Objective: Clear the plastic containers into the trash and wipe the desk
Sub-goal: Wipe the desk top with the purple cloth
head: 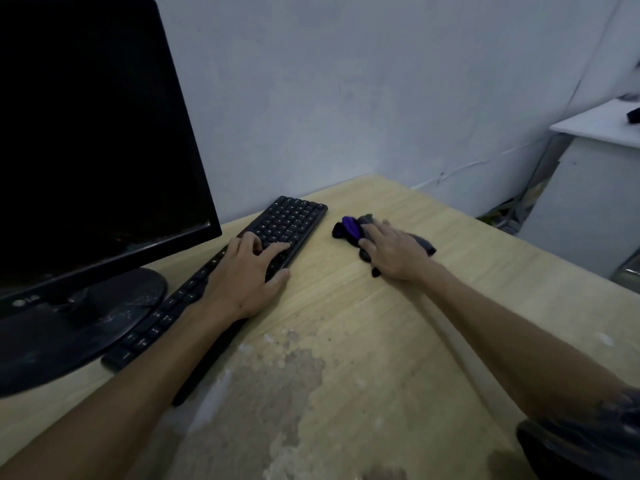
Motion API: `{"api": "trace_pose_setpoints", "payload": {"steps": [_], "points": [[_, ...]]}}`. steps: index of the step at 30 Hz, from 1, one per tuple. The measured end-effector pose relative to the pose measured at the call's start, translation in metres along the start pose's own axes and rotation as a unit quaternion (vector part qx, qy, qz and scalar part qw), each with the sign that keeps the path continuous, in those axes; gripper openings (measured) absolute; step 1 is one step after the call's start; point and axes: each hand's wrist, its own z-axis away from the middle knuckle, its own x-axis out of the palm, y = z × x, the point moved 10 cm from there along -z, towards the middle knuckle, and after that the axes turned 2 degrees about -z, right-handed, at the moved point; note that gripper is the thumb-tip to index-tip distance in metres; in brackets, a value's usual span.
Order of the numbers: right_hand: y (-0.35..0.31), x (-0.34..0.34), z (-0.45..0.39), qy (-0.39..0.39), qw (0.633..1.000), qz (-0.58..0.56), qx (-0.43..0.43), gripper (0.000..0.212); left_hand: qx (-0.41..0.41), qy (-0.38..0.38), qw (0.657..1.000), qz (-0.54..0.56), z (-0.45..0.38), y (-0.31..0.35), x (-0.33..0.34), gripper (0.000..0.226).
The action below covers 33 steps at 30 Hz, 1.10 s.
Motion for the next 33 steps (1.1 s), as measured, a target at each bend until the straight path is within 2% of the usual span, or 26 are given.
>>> {"api": "trace_pose_setpoints", "payload": {"steps": [3, 7, 10, 14, 18, 23, 25, 29, 33], "points": [[-0.065, 0.012, 0.070, 0.016, 0.993, 0.039, -0.108, 0.064, -0.005, -0.019, 1.000, -0.019, 0.003, 0.001, 0.001, 0.058], [-0.136, 0.035, 0.172, -0.024, 0.987, -0.006, -0.158, 0.055, 0.020, -0.067, 0.995, -0.077, 0.019, 0.020, 0.007, 0.060], [-0.149, 0.043, 0.219, -0.014, 0.977, 0.006, -0.214, 0.054, 0.072, -0.080, 0.990, -0.086, 0.038, 0.041, 0.012, 0.051], [-0.141, 0.039, 0.217, -0.045, 0.967, 0.013, -0.250, 0.054, 0.138, -0.086, 0.986, -0.043, 0.055, 0.063, 0.009, 0.045], [-0.099, 0.019, 0.173, -0.032, 0.980, -0.001, -0.195, 0.053, 0.157, -0.093, 0.983, 0.014, 0.056, 0.068, 0.005, 0.038], [0.038, -0.015, 0.093, 0.003, 1.000, -0.003, 0.022, 0.054, 0.145, -0.116, 0.982, 0.047, 0.051, 0.066, 0.006, 0.039], [0.072, -0.013, 0.078, 0.000, 0.997, 0.028, 0.073, 0.059, 0.136, -0.123, 0.982, 0.035, 0.050, 0.065, 0.009, 0.043], [0.043, -0.008, 0.091, 0.007, 0.998, 0.006, 0.060, 0.056, 0.131, -0.125, 0.983, 0.010, 0.048, 0.069, 0.009, 0.045], [-0.044, 0.010, 0.145, 0.017, 0.998, 0.020, -0.059, 0.056, 0.123, -0.138, 0.983, 0.008, 0.050, 0.070, 0.009, 0.048]]}}
